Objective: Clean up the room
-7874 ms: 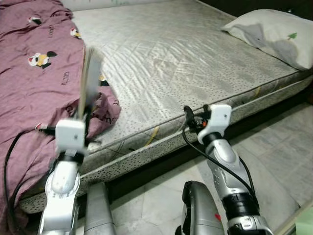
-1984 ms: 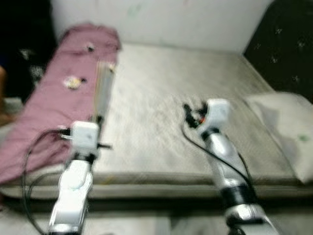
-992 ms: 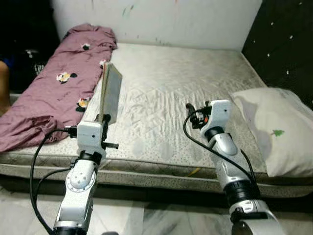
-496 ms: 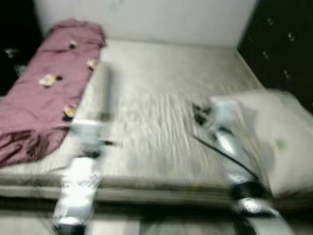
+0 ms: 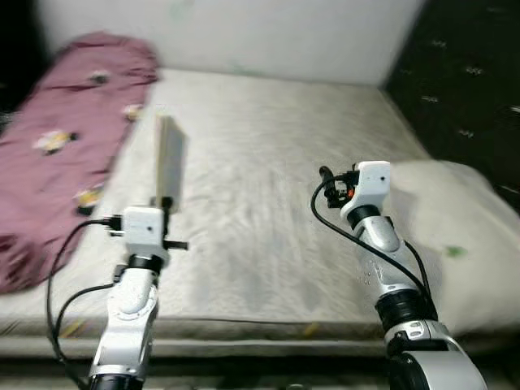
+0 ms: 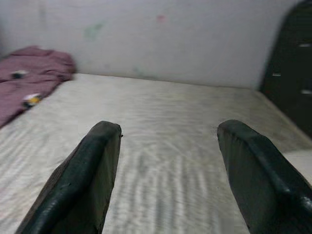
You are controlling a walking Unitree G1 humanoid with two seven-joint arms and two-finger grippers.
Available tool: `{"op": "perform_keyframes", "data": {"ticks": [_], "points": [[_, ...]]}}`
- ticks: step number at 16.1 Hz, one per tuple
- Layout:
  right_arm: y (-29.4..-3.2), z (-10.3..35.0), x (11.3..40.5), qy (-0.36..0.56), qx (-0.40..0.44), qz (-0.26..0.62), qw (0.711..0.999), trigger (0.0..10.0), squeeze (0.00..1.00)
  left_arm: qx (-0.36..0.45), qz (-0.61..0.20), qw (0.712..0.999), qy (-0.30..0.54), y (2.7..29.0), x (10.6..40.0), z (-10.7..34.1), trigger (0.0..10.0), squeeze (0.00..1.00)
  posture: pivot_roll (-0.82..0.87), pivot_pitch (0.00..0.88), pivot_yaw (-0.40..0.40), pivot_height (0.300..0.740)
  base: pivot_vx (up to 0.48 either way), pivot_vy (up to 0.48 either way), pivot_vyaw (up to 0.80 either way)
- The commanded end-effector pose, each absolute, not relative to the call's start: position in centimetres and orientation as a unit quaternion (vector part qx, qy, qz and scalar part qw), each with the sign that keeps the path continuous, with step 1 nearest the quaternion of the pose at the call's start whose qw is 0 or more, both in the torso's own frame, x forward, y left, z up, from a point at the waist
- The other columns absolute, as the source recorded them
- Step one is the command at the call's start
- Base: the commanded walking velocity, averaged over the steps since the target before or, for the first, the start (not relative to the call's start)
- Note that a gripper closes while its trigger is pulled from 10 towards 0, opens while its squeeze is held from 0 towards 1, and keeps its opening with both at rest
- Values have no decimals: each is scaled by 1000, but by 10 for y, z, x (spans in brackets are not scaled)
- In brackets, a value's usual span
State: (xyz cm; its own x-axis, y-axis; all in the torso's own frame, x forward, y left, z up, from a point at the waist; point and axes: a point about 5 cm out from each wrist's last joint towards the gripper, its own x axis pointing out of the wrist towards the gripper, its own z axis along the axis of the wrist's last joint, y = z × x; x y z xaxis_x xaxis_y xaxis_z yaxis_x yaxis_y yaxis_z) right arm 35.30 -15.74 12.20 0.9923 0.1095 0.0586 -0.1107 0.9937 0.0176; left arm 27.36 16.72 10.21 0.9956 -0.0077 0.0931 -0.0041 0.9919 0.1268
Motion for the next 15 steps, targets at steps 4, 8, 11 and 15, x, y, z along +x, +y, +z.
{"op": "perform_keyframes", "data": {"ticks": [4, 8, 11, 15], "points": [[-156, 114, 351, -24, 12, 52, 998, 10000, 0, 51, 16, 997, -59, 174, 274, 104, 10000, 0, -5, 0, -59, 740, 0, 0, -200], [-145, 115, 352, -26, 15, 65, 997, 10000, 0, 83, -3, 994, -74, 168, 279, 112, 10000, 0, 13, 0, -71, 740, 0, 0, 0], [-144, 117, 353, -30, 17, 67, 997, 10000, 0, 85, -5, 993, -86, 168, 280, 117, 10000, 0, 17, 0, -73, 740, 0, -84, 0], [-142, 120, 355, -36, 16, 72, 997, 10000, 0, 75, -4, 993, -88, 168, 281, 120, 10000, 0, 11, 0, -70, 740, 0, -307, 0]]}}
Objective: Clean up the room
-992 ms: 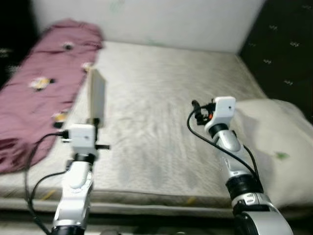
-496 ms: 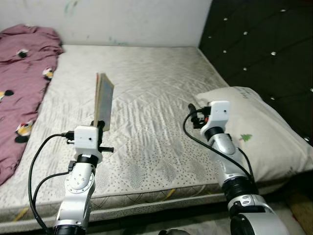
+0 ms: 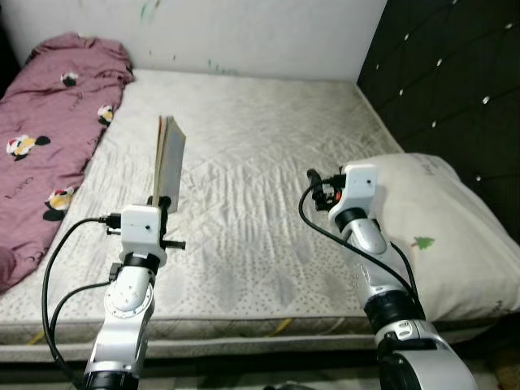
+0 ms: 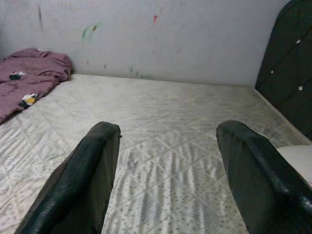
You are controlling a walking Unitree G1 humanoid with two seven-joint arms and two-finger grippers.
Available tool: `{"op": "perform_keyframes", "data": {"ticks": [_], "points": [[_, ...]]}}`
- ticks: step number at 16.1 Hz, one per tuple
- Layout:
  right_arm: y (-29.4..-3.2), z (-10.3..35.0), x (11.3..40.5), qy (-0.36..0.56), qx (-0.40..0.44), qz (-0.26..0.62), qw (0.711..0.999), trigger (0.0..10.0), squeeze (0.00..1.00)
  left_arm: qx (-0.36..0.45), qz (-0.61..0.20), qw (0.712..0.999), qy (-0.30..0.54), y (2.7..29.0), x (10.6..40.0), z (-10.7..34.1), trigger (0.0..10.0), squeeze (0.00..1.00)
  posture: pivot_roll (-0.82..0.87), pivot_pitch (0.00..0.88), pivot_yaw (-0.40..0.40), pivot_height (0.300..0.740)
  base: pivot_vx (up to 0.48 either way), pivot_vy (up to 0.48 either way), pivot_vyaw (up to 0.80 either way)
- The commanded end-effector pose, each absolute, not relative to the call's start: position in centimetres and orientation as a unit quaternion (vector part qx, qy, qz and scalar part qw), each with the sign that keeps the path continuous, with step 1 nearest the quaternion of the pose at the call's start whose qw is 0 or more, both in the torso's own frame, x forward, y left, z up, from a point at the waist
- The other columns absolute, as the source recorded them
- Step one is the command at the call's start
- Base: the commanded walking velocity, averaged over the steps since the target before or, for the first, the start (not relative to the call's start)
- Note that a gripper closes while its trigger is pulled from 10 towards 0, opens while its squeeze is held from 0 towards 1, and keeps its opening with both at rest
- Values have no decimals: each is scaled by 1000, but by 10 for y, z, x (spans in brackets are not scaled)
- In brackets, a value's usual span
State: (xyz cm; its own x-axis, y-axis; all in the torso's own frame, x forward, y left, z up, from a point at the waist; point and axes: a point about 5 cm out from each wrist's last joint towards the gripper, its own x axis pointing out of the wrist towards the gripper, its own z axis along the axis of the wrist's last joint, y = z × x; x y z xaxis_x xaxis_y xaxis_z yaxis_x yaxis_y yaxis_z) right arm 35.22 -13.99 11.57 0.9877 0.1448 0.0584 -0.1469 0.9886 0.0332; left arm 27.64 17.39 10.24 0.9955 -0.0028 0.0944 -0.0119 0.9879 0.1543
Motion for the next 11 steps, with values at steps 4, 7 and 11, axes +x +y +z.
{"op": "perform_keyframes", "data": {"ticks": [4, 7, 11], "points": [[-142, 122, 355, -38, 15, 73, 996, 10000, 0, 71, -4, 994, -88, 168, 282, 122, 10000, 0, 3, 0, -72, 740, 0, -336, 0], [-142, 123, 356, -39, 13, 75, 996, 10000, 0, 67, -1, 994, -92, 168, 284, 124, 10000, 0, -1, 0, -73, 740, 0, -340, 0], [-143, 124, 356, -39, 9, 75, 996, 10000, 0, 64, 4, 993, -95, 168, 285, 126, 10000, 0, -4, 0, -77, 740, 0, -344, 0]]}}
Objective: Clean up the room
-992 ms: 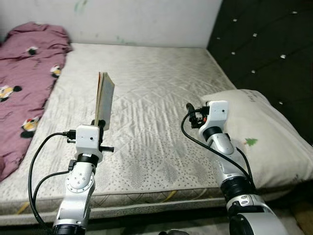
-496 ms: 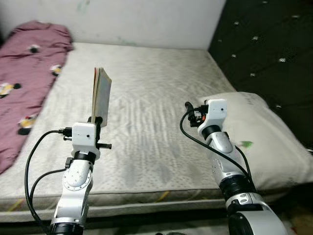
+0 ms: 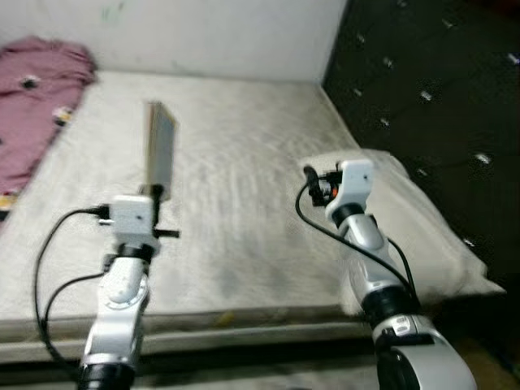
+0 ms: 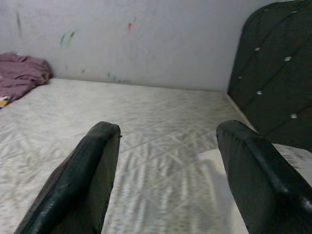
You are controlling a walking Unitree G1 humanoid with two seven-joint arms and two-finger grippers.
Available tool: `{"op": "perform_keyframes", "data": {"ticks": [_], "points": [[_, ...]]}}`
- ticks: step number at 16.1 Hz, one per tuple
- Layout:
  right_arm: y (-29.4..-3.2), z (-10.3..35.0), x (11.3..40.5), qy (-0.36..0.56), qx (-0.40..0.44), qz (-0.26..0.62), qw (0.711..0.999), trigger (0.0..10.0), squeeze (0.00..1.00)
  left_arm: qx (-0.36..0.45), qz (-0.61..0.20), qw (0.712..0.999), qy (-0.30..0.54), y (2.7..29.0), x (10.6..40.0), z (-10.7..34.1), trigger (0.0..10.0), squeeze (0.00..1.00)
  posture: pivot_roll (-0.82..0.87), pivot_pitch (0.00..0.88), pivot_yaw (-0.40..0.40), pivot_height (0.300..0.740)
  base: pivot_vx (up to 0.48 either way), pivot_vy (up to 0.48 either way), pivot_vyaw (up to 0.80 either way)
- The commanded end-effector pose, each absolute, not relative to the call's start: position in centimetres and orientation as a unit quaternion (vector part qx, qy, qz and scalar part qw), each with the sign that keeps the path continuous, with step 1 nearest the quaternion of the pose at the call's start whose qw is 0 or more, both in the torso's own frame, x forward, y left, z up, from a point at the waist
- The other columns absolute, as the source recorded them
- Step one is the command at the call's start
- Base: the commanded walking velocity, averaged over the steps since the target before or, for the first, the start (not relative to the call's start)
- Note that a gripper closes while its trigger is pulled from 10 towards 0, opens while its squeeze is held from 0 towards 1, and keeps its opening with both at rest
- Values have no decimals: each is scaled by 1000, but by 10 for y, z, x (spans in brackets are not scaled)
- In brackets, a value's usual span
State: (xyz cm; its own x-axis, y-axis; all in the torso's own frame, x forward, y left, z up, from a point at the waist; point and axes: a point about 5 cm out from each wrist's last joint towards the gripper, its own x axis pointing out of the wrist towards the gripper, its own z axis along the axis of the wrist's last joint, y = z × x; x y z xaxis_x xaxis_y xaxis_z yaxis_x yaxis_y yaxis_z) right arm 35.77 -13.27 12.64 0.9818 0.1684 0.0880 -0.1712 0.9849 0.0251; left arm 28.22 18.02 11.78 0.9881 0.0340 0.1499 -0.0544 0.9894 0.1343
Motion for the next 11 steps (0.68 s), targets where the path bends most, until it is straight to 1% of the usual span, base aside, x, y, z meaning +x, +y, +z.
{"op": "perform_keyframes", "data": {"ticks": [1, 2, 3, 6, 10, 11], "points": [[-143, 124, 356, -39, 9, 75, 996, 10000, 0, 64, 4, 993, -95, 168, 285, 126, 10000, 0, -4, 0, -77, 740, 0, -345, 0], [-143, 124, 356, -39, 8, 76, 996, 10000, 0, 65, 5, 993, -96, 168, 285, 127, 10000, 0, -4, 0, -78, 740, 0, -360, 0], [-143, 124, 357, -39, 8, 76, 996, 10000, 0, 68, 8, 993, -97, 168, 285, 127, 10000, 0, -4, 0, -78, 740, 0, 0, 0], [-144, 124, 357, -39, 7, 75, 996, 10000, 0, 43, 17, 994, -99, 171, 285, 129, 10000, 0, -3, 0, -80, 740, 0, 0, 0], [-144, 124, 357, -37, 7, 74, 997, 10000, 0, 44, 13, 994, -102, 168, 285, 130, 10000, 0, -6, 0, -82, 740, 0, 0, 0], [-144, 123, 357, -35, 8, 73, 997, 10000, 0, 35, 11, 994, -102, 167, 285, 130, 10000, 0, -6, 0, -82, 740, 0, 0, -413]]}}
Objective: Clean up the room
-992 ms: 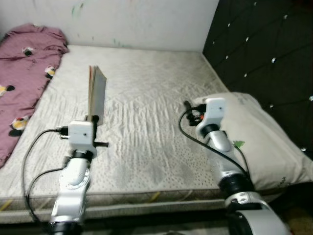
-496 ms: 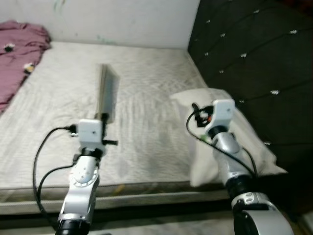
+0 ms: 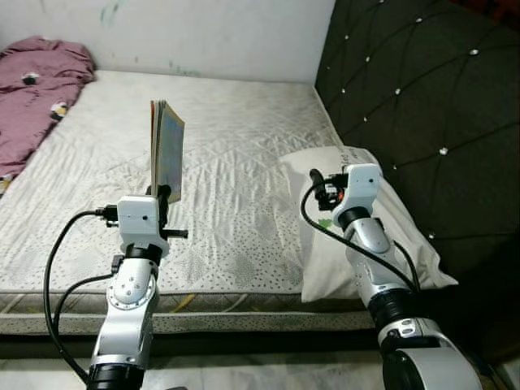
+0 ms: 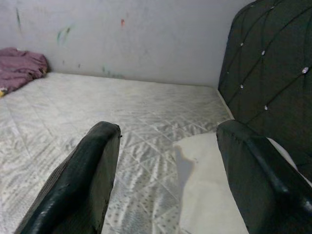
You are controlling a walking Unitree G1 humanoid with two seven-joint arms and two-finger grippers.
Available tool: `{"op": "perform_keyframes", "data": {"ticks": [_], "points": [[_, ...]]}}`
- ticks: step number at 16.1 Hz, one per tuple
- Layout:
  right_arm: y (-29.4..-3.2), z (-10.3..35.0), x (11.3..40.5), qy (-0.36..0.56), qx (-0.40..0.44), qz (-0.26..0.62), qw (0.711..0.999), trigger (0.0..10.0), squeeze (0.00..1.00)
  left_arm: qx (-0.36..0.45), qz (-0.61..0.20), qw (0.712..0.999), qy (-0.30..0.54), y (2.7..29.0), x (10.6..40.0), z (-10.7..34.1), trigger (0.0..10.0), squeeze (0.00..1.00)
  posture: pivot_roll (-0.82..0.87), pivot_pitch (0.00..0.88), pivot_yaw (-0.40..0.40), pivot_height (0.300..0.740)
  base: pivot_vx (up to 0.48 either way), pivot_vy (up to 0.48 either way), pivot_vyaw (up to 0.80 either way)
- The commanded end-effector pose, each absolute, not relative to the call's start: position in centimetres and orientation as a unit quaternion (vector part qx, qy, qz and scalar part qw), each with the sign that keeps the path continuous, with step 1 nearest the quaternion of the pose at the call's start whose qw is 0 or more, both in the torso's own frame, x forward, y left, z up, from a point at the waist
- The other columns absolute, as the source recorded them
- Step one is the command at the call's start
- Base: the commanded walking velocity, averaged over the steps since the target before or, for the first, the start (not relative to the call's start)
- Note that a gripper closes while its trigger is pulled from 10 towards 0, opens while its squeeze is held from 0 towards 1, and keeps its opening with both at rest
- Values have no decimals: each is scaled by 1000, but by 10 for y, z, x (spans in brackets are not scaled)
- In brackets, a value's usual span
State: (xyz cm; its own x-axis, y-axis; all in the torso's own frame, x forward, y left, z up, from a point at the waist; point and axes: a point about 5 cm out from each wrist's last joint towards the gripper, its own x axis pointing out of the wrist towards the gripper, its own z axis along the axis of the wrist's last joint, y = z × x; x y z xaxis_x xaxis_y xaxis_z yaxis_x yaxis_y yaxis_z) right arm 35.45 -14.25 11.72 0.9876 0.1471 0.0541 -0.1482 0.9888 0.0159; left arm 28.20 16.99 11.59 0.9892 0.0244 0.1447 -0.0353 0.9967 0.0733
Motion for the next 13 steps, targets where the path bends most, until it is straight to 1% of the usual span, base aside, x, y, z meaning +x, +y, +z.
{"op": "perform_keyframes", "data": {"ticks": [1, 6, 13], "points": [[-144, 123, 357, -35, 8, 73, 997, 10000, 0, 33, 13, 994, -103, 168, 285, 131, 10000, 0, -6, 0, -82, 740, 0, 0, -800], [-144, 123, 357, -33, 12, 73, 997, 10000, 0, 27, 16, 994, -101, 169, 284, 131, 10000, 0, -3, 0, -83, 740, 0, 0, -800], [-144, 123, 357, -33, 9, 73, 997, 10000, 0, 23, 25, 994, -100, 171, 284, 131, 10000, 0, -2, 0, -82, 740, 0, 0, 0]]}}
